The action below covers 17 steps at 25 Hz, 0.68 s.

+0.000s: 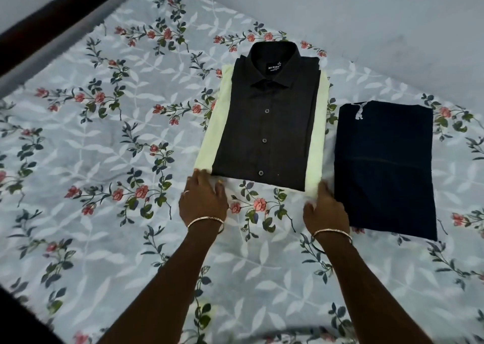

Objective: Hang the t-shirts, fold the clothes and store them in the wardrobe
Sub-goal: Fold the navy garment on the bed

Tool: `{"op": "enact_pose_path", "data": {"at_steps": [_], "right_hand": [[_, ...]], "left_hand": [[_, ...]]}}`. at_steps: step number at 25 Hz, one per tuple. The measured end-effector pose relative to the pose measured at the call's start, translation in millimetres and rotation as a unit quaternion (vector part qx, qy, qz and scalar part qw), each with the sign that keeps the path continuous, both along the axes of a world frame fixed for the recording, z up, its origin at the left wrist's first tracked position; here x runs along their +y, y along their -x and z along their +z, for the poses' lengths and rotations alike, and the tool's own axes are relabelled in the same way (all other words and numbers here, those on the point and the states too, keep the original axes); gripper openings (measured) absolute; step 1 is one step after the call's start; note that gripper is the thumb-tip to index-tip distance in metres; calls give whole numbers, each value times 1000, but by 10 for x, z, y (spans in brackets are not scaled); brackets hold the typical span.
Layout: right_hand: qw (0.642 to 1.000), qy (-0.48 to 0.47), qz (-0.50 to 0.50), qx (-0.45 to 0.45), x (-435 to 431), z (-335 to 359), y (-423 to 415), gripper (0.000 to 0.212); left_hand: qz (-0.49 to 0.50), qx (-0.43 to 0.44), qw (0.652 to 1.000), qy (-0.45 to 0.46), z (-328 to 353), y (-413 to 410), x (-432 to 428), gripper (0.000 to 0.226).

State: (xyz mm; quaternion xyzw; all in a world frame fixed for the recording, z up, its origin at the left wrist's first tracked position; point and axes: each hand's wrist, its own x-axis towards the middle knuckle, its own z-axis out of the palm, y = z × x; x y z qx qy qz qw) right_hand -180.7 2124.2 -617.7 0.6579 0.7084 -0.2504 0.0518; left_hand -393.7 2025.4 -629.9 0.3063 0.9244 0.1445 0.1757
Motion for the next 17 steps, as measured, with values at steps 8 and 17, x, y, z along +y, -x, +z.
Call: {"op": "enact_pose_path", "data": {"at_steps": [8, 17], "right_hand": [[991, -69, -1, 112, -712, 863, -186, 25], [969, -123, 41, 211, -1532, 2355, -332, 18]], "left_hand": [[-5, -106, 983, -151, 856, -257, -560, 22], [4, -132, 959, -249, 2361, -602, -1358, 13]]}}
